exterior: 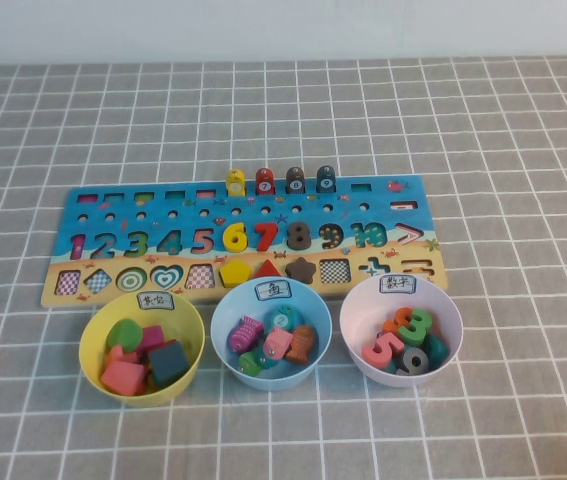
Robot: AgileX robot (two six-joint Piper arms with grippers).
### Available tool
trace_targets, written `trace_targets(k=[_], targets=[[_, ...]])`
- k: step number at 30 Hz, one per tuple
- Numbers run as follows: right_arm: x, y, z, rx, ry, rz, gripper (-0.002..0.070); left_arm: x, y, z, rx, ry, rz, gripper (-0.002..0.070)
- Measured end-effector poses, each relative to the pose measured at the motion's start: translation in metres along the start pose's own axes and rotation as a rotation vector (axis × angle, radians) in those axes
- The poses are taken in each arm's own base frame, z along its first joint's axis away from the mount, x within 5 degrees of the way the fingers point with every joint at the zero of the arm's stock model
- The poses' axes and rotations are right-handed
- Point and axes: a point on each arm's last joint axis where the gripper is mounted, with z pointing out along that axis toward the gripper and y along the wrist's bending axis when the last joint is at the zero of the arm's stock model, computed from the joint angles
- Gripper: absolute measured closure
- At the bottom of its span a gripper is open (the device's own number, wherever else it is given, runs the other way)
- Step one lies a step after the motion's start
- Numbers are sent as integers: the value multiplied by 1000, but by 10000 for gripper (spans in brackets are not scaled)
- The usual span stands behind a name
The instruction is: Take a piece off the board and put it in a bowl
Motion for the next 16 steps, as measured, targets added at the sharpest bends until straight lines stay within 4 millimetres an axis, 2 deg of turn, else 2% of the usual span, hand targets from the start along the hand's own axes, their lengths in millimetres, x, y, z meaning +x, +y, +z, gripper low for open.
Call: trace_targets(k=[16], targets=[[0,0,0,0,0,0,694,1,1,0,-6,10,17,675]])
